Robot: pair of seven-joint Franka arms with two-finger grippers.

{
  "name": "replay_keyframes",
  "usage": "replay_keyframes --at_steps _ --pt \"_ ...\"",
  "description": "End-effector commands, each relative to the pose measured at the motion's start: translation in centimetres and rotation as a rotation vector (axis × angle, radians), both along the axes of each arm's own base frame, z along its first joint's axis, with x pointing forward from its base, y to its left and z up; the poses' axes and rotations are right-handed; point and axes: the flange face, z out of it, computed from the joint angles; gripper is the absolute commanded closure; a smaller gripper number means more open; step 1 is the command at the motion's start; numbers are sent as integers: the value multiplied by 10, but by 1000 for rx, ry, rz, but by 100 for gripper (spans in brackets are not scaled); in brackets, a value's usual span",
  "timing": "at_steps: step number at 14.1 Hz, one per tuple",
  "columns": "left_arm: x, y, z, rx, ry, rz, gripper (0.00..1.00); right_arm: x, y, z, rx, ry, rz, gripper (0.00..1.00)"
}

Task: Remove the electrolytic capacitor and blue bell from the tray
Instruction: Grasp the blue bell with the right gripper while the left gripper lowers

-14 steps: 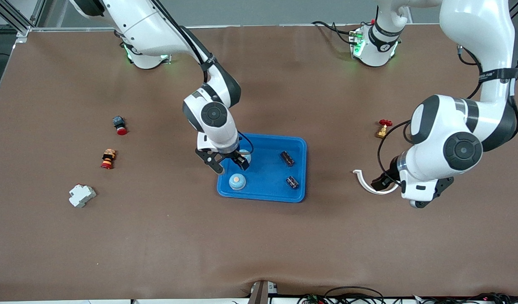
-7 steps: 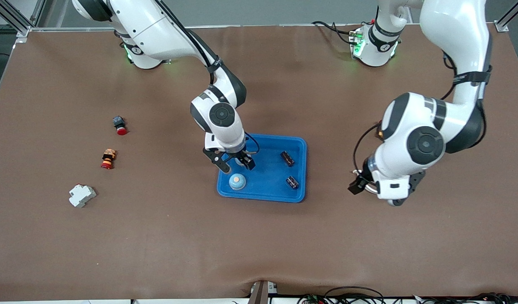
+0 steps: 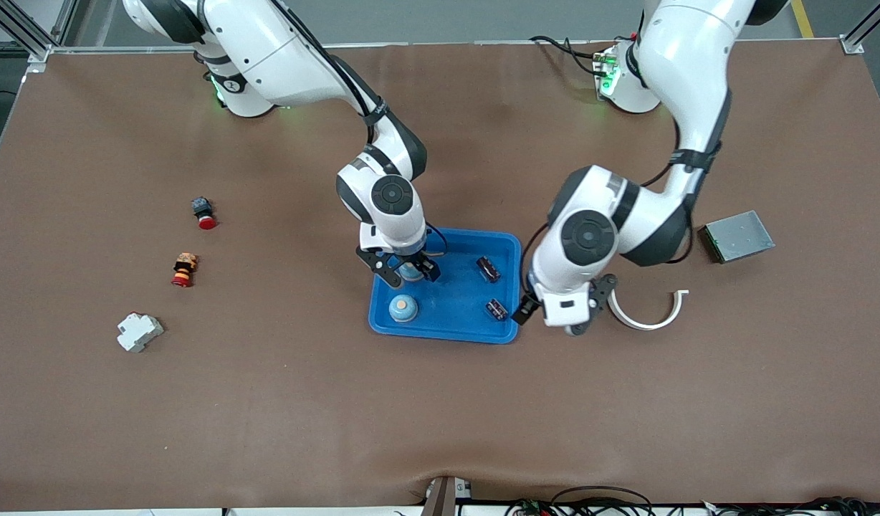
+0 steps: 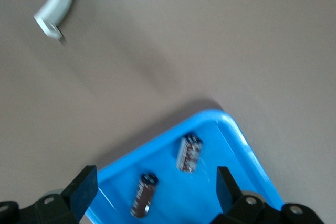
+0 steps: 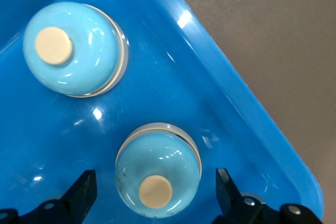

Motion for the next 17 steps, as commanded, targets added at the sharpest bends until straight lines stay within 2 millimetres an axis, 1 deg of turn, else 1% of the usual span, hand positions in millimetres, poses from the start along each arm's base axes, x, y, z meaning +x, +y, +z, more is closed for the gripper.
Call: replay_keyframes --at_steps 1,2,3,4,5,6,7,9,12,14,15,17 --pt "4 -20 -14 -26 -20 64 0 4 4 3 -12 -21 2 16" --pt "1 -28 -26 -21 -10 82 0 4 4 3 -17 -23 13 36" --pt "-2 -31 -37 -13 4 91 0 5 2 3 -23 -27 27 64" --pt "-4 -32 -49 -3 19 103 0 7 1 5 -21 -30 22 96" --pt "-9 -36 -60 8 34 119 0 10 -1 7 -15 -29 3 100" --pt "-20 -50 -76 29 46 138 0 13 -1 12 -13 -30 -2 100" --pt "-24 -56 -83 37 50 150 0 14 -1 16 -10 -31 0 100" --pt "-26 -56 -85 37 57 155 0 16 -5 24 -24 -19 5 100" --pt "-29 -59 -90 42 62 151 0 25 -31 63 -42 -5 26 100" --pt "-33 -63 -93 43 66 144 0 28 -60 82 -40 -8 52 100" --pt "-37 -68 -99 46 72 135 0 29 -83 88 -45 -2 80 100" --pt "-46 -78 -103 49 76 118 0 28 -141 94 -51 15 150 100"
